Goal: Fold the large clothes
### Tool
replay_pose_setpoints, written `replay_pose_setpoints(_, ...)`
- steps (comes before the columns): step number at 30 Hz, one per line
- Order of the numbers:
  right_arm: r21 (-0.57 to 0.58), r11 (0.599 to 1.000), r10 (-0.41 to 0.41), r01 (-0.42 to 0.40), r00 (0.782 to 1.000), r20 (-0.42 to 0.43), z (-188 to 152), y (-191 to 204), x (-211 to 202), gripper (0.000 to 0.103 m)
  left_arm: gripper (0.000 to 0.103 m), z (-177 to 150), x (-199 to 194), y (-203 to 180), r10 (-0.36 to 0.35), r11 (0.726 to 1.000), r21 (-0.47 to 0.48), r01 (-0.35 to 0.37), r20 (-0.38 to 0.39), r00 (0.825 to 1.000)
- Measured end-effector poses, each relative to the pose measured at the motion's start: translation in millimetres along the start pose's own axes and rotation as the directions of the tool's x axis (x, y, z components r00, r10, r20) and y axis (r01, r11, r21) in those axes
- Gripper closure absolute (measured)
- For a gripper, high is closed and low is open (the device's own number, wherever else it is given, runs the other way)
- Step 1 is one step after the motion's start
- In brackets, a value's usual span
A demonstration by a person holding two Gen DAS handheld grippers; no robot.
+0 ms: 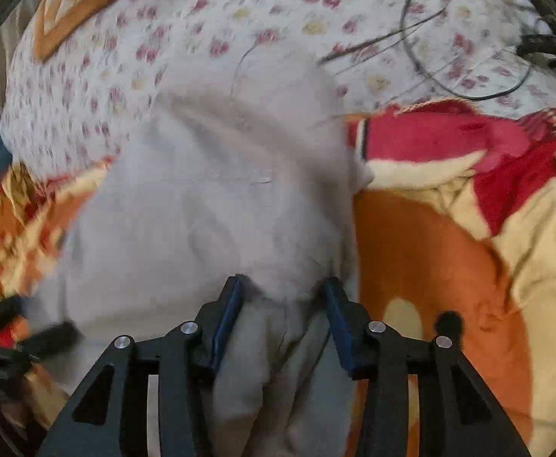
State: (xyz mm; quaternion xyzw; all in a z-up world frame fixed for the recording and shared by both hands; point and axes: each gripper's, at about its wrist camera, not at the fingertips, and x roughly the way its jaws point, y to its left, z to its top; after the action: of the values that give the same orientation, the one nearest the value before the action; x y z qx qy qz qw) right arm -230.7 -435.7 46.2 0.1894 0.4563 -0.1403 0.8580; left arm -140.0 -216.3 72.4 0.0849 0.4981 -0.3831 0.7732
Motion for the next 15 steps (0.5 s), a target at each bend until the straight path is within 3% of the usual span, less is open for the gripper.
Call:
replay_pose_setpoints(4, -0.047, 0.999, 0.030, -0.023, 0.989, 0.148, 24.4, 14.9, -38.9, 0.054, 0.026, 16.6, -13.8, 0.0, 0.040, 0.999, 0.012, -0.042, 0.098, 0.994)
replay_pose_setpoints(6, -0.075, 0.996, 0.053, -0.042, 0.985, 0.164, 42.0, 30.8, -36.9, 0.054, 0.026, 24.3, -2.5, 4.5, 0.057, 0.998, -0.016, -0.056, 0.082, 0.995)
replay_pose_setpoints(10, -0.032, 0.995, 0.101, -0.098, 0.987, 0.125, 78.8, 52.3, 11.9, 0.056, 0.026, 28.8, 32.5, 11.2, 0.066, 0.997, -0.048, -0.065, 0.011, 0.998)
replay_pose_setpoints(12, -0.010, 1.000, 0.022, -0.021, 0.988, 0.154, 89.5, 52.5, 28.5, 0.056, 0.026, 25.9, 43.2, 11.2, 0.052, 0.997, -0.049, -0.052, -0.004, 0.999)
replay_pose_setpoints(15, 0.120, 0.976, -0.198, 0.183, 0.973, 0.120, 96.5, 16.8, 70.9, 0.057, 0.018, 20.4, 52.0, 12.5, 0.013, 0.999, -0.052, -0.013, -0.004, 1.000)
